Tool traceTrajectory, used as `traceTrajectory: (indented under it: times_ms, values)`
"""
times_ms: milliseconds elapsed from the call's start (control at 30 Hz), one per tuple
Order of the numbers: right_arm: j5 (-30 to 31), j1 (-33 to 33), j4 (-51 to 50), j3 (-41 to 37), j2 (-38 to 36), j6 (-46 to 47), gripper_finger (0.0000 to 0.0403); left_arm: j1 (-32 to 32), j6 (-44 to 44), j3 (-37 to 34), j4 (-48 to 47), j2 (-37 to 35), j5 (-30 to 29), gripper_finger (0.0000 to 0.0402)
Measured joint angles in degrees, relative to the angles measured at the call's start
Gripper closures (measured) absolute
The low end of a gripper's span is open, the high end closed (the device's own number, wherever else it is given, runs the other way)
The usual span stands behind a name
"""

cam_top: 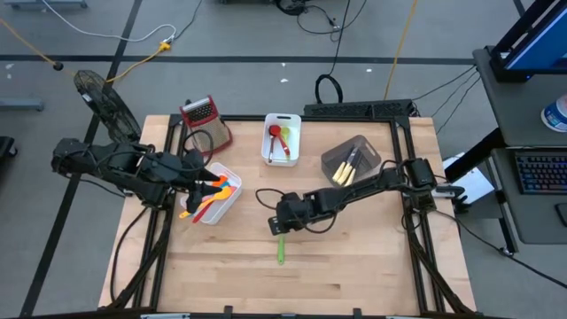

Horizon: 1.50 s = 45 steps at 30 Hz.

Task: Pick & Place Kitchen Items
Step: Put the green spatula into the bottom white bin

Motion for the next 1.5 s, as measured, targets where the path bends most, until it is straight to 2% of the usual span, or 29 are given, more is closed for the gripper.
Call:
traceTrajectory:
  times_ms: [400,500,567,700,833,1000,1133,1333,1433,1500]
  values:
    - [3.72,0.72,1.13,0.05,1.7,3.95,0.0273,0.0,1.48,0.0,-0.48,0.0,-0.15,0.0224]
    - [2.43,0.56,1.29,-0.13,4.41,4.52,0.0273,0.0,1.65,0.0,-0.48,0.0,-0.16,0.0224]
    - [-0.3,0.45,5.89,0.29,6.78,5.15,0.0273,0.0,1.98,0.0,-0.46,0.0,-0.16,0.0224]
    - [-1.9,0.67,7.63,0.28,10.7,7.45,0.0273,0.02,2.17,0.02,-0.48,0.1,-0.16,0.0224]
    - [-2.4,0.81,6.76,0.22,12.46,8.98,0.0273,0.02,2.4,0.02,-0.48,0.13,-0.17,0.0224]
    - [0.82,0.86,2.2,0.13,12.57,9.03,0.0276,0.02,2.44,0.02,-0.46,0.11,-0.18,0.0224]
    - [2.34,1.39,-0.57,0.17,12.61,9.01,0.0297,0.02,2.54,0.02,-0.46,0.11,-0.18,0.0224]
    - [6.86,2.63,-2.77,0.21,12.63,7.91,0.0357,0.01,2.59,0.02,-0.46,0.12,-0.19,0.0224]
    - [6.55,2.79,-2.77,0.15,12.61,7.49,0.0389,0.02,2.82,0.02,-0.46,0.11,-0.19,0.0224]
    - [7.04,3.07,-2.79,0.13,12.59,7.23,0.0396,0.02,2.8,0.02,-0.46,0.11,-0.19,0.0224]
